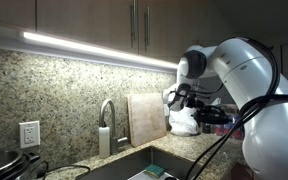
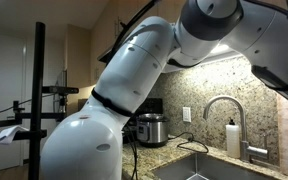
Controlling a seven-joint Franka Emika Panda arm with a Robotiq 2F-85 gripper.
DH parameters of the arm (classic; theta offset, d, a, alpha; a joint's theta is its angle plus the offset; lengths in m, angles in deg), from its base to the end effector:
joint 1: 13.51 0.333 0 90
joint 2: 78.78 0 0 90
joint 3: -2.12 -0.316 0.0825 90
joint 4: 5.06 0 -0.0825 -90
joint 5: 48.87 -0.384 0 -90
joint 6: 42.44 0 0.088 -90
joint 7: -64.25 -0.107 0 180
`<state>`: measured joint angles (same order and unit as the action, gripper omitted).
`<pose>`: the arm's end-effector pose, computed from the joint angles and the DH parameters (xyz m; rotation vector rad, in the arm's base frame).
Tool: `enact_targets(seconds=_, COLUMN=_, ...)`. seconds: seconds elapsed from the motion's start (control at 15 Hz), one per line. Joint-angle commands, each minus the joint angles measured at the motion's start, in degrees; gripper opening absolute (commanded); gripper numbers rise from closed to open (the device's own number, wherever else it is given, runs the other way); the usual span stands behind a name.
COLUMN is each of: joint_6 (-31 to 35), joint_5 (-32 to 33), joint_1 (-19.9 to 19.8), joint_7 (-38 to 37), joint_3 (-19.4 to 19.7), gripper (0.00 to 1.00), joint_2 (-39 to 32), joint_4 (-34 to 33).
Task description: Remove the black lid from the rice cooker
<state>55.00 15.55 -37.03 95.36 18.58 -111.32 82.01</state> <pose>0.4920 -0.4780 0.3770 2.0414 0.2761 -1.1735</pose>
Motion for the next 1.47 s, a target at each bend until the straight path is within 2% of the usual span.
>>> enact_targets(seconds=0.0, joint_6=-0.3, joint_5=0.1, joint_1=-1.0, joint_7=2.9, joint_3=-1.0, gripper=0.06, joint_2=-2.7, joint_4=-3.1)
enact_targets(seconds=0.27, joint_6=-1.3, joint_5=-1.4, joint_1=-1.2, joint_7=5.1, joint_3=-1.8, gripper=0.06, joint_2=-3.6, joint_4=-2.2)
enact_targets(seconds=0.33, joint_6=-0.2, joint_5=-1.0, joint_1=-0.6, joint_7=0.8, joint_3=-1.7, gripper=0.07, joint_2=-5.1, joint_4=-1.6)
enact_targets(seconds=0.67, joint_6=-0.2, joint_5=-1.3, joint_1=-0.7, joint_7=1.6, joint_3=-1.8, gripper=0.06, joint_2=-5.3, joint_4=-1.7)
enact_targets(seconds=1.07, joint_6=-1.1, joint_5=-2.5, joint_1=-0.2, joint_7=1.2, joint_3=-3.3, gripper=0.05, joint_2=-12.6, joint_4=-6.3)
enact_targets(seconds=1.4, joint_6=-2.7, joint_5=-1.3, joint_1=1.4, joint_7=-1.6, joint_3=-2.5, gripper=0.05, joint_2=-19.5, joint_4=-11.3)
